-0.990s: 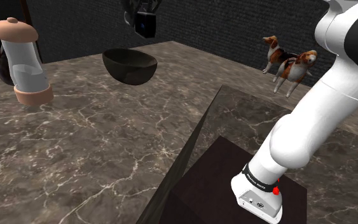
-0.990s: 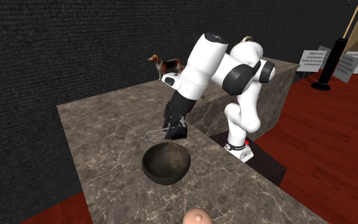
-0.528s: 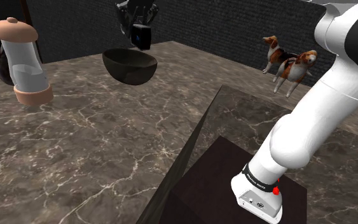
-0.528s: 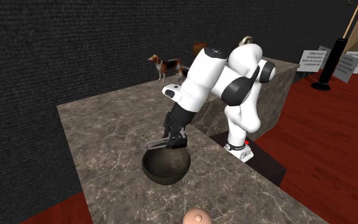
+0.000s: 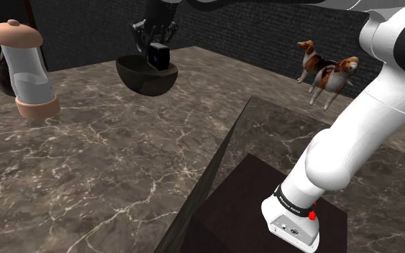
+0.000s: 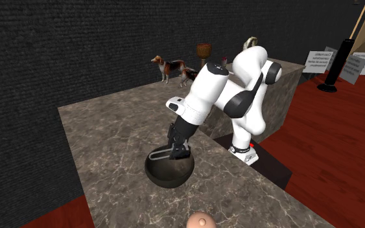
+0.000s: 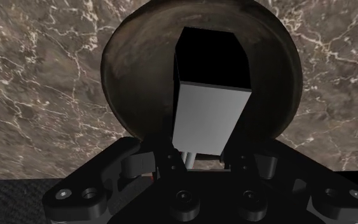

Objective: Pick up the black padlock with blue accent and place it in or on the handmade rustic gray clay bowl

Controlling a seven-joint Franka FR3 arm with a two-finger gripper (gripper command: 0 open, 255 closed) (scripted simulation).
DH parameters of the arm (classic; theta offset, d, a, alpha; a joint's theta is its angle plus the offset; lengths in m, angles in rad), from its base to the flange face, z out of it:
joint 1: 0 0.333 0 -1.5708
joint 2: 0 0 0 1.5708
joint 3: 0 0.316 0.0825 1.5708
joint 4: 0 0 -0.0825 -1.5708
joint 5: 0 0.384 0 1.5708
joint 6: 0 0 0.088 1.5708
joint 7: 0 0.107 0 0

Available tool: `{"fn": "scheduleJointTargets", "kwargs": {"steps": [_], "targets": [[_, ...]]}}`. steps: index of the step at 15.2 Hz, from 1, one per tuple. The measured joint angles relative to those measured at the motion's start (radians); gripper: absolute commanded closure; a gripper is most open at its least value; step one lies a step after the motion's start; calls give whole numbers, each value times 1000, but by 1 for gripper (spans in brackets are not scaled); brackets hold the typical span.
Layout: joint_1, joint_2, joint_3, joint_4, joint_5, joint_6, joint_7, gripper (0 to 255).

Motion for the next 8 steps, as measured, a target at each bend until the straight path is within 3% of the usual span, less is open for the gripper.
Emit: {"fn": "scheduleJointTargets", "kwargs": {"steps": [6, 7, 8], "targets": [[0, 1, 0, -9, -2, 9, 4, 255], [0, 1, 0, -9, -2, 9, 4, 0], [0, 1, 0, -9, -2, 9, 4, 0]]}}
